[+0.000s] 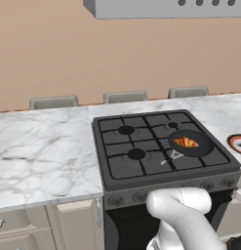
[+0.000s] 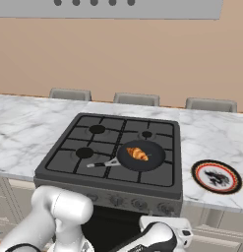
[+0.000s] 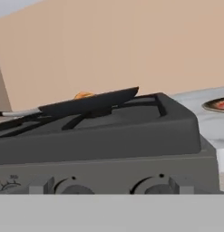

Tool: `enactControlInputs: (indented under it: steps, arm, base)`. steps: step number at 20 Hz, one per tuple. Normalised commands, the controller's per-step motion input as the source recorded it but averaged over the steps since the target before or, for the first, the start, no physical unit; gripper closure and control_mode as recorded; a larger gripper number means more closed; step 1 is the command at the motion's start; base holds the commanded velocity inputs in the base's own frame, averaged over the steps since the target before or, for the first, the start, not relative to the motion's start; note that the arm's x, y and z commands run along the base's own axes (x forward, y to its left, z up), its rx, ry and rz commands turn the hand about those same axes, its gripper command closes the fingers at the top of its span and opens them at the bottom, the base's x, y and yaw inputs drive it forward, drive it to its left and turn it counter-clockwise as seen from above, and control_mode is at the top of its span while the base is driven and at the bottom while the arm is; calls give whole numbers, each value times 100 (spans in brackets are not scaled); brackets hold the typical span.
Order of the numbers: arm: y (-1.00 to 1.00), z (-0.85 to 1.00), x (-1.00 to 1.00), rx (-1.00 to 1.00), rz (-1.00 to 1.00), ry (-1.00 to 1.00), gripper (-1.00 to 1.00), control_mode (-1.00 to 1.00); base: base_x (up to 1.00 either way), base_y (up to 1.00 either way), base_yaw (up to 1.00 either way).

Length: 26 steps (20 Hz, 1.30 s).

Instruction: Pick the croissant and place it on the pan. Then turn on the stove to warm the croissant.

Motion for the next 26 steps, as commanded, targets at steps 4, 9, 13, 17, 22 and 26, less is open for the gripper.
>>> enactControlInputs:
  steps: [4,9,13,17,22,26]
  arm:
    - [0,-20,5,7,0,0,-100,-100]
    - [-6,-14,1,7,0,-1,-100,-100]
    - [-13,-10,5,5,0,-2,-100,-100]
    - [-10,-11,9,2,0,0,-100,-100]
    - [-1,-14,10,0,0,0,-100,-100]
    - [0,-19,9,0,0,0,-100,-100]
  base:
    - [0,0,0]
    - [0,0,0]
    - [0,0,0]
    - [0,0,0]
    - [0,0,0]
    - [0,0,0]
